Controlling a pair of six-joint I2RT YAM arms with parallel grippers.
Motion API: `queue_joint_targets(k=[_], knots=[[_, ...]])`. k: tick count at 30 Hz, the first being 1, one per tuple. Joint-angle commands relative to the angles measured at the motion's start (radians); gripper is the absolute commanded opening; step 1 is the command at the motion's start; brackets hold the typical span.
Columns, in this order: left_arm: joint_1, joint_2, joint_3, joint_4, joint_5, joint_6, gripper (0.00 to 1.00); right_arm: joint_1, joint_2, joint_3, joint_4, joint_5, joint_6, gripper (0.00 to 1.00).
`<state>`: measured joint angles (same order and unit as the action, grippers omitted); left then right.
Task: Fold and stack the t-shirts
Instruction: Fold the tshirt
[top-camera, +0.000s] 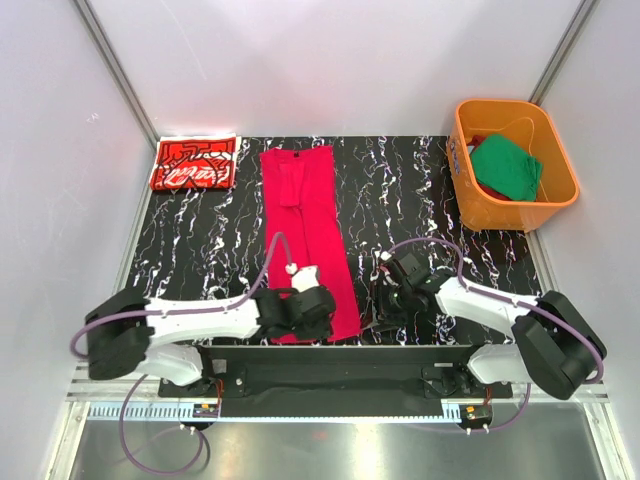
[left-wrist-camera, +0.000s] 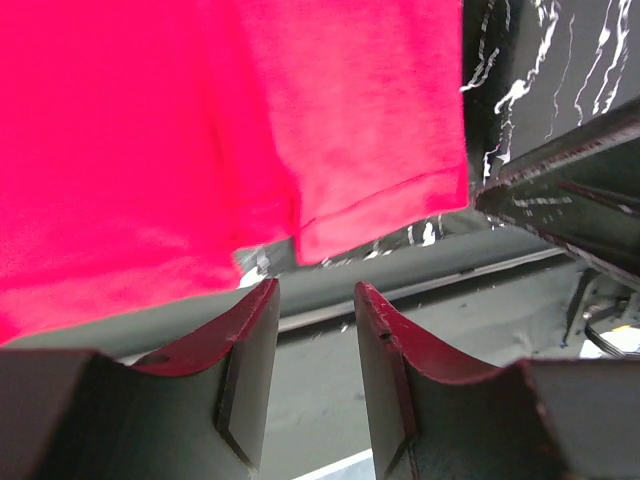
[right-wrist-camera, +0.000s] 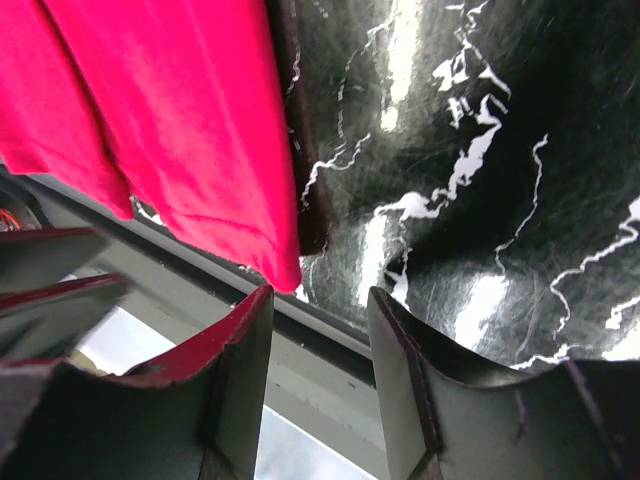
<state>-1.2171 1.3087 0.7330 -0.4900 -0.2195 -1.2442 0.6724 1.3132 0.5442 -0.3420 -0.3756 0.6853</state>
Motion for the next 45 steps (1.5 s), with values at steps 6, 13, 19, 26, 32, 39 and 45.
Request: queue_joint_targets(k=[6,13,19,26,32,39,45], knots=[[0.028,0.089,0.063,0.114,0.052,0.089,0.43,0.004,-0.062,0.011,-0.034,0.04,-0.017,0.5],[0.067,0.141,0.051,0.128,0.083,0.097,0.41,0.004,-0.057,0.01,-0.025,0.029,-0.021,0.5],[0.085,0.176,0.043,0.134,0.083,0.112,0.37,0.004,-0.051,0.014,-0.023,0.024,-0.026,0.5],[0.091,0.207,0.04,0.16,0.103,0.12,0.33,0.004,-0.045,0.014,-0.018,0.023,-0.027,0.49],[0.094,0.221,0.046,0.154,0.109,0.121,0.22,0.004,-0.043,0.016,-0.017,0.018,-0.029,0.49],[0.093,0.157,0.083,0.068,0.097,0.115,0.03,0.004,-0.035,0.017,-0.014,0.018,-0.027,0.49],[0.085,0.101,0.105,0.033,0.098,0.112,0.0,0.004,-0.011,0.02,-0.002,0.009,-0.029,0.49]])
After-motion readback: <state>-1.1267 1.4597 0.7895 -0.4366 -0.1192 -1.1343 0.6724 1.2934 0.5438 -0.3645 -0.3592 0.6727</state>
